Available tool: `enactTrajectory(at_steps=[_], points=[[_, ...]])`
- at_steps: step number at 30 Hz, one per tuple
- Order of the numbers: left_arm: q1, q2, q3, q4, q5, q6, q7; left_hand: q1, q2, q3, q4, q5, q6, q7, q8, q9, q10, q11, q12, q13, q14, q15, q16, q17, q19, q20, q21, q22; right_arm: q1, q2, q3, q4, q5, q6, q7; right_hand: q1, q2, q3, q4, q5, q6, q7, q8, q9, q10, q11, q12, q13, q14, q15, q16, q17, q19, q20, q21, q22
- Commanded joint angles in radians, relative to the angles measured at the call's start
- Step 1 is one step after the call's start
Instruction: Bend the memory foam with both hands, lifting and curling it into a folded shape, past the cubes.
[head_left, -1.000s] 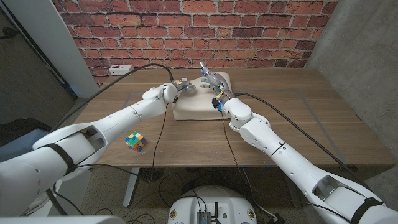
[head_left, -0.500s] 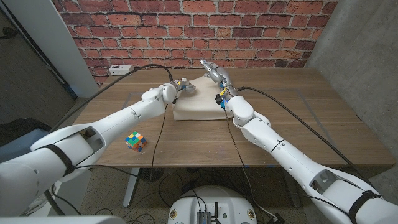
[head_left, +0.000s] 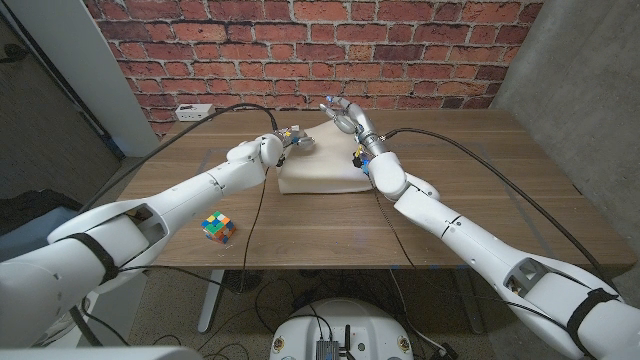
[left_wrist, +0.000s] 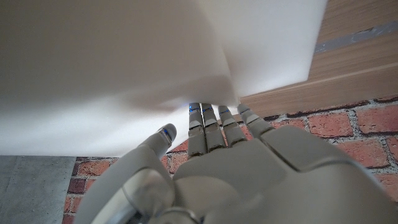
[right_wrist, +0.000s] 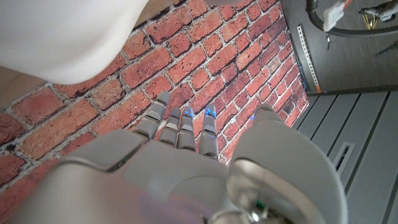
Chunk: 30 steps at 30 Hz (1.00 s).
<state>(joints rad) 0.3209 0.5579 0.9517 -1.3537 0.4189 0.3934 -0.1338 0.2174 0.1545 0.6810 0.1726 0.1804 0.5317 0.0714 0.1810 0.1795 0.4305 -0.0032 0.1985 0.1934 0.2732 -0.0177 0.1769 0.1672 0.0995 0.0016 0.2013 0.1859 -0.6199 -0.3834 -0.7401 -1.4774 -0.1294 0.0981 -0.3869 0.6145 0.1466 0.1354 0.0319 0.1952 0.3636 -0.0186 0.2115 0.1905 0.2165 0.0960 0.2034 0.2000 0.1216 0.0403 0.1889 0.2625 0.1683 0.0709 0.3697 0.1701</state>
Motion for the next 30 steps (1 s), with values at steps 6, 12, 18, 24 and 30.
enactTrajectory(at_steps=[6,12,18,24,30], points=[[0.011,0.010,-0.008,-0.026,0.010,0.004,0.001,-0.016,0.022,0.006,0.000,0.004,-0.004,-0.002,0.004,0.004,-0.001,-0.005,0.005,0.004,-0.010,0.000,-0.001,0.003,-0.003,0.002,0.008,0.003,0.052,-0.042,-0.101,-0.047,-0.360,-0.305,0.027,0.021,0.038,0.062,-0.014,-0.005,-0.011,-0.038,-0.016,0.002,-0.025,-0.037,-0.010,-0.003,-0.025,-0.050,-0.002,-0.027,0.027,-0.030,-0.022,0.001],[0.017,0.015,-0.012,-0.042,0.012,0.011,0.002,-0.019,0.021,0.006,-0.001,0.004,-0.006,-0.002,0.004,0.004,-0.001,-0.004,0.006,0.004,-0.009,-0.001,0.000,0.003,-0.004,0.001,0.008,0.003,0.080,-0.054,-0.135,-0.080,-0.388,-0.428,0.140,-0.055,0.055,0.101,0.040,-0.011,-0.140,-0.087,-0.039,0.003,-0.151,-0.101,-0.024,-0.005,-0.154,-0.095,-0.003,-0.036,-0.042,-0.087,-0.088,0.003],[0.024,0.021,-0.017,-0.055,0.010,0.013,0.001,-0.022,0.021,0.007,-0.001,0.004,-0.006,-0.001,0.004,0.004,-0.002,-0.003,0.006,0.004,-0.009,-0.001,0.000,0.003,-0.004,0.001,0.008,0.003,0.104,-0.055,-0.160,-0.104,-0.403,-0.533,0.225,-0.149,0.050,0.118,0.115,-0.007,-0.201,-0.093,-0.037,-0.001,-0.201,-0.148,-0.022,-0.007,-0.213,-0.129,0.002,-0.034,-0.093,-0.114,-0.133,0.003],[0.032,0.029,-0.021,-0.075,0.015,0.024,-0.001,-0.025,0.020,0.008,-0.002,0.005,-0.005,-0.002,0.005,0.004,-0.003,-0.003,0.006,0.004,-0.009,0.000,0.000,0.003,-0.004,0.001,0.009,0.002,0.145,-0.049,-0.199,-0.110,-0.403,-0.676,0.356,-0.305,0.041,0.100,0.156,0.006,-0.302,-0.080,-0.039,-0.004,-0.300,-0.154,-0.027,-0.010,-0.316,-0.138,-0.003,-0.038,-0.184,-0.110,-0.181,0.003],[0.038,0.034,-0.025,-0.088,0.018,0.028,0.000,-0.027,0.020,0.009,-0.002,0.005,-0.006,-0.002,0.005,0.004,-0.002,-0.004,0.006,0.003,-0.010,-0.001,0.001,0.003,-0.003,0.000,0.009,0.002,0.181,-0.051,-0.239,-0.111,-0.402,-0.763,0.429,-0.402,0.030,0.090,0.155,0.020,-0.388,-0.073,-0.041,-0.005,-0.366,-0.138,-0.024,-0.011,-0.370,-0.124,-0.002,-0.045,-0.243,-0.109,-0.188,0.002]])
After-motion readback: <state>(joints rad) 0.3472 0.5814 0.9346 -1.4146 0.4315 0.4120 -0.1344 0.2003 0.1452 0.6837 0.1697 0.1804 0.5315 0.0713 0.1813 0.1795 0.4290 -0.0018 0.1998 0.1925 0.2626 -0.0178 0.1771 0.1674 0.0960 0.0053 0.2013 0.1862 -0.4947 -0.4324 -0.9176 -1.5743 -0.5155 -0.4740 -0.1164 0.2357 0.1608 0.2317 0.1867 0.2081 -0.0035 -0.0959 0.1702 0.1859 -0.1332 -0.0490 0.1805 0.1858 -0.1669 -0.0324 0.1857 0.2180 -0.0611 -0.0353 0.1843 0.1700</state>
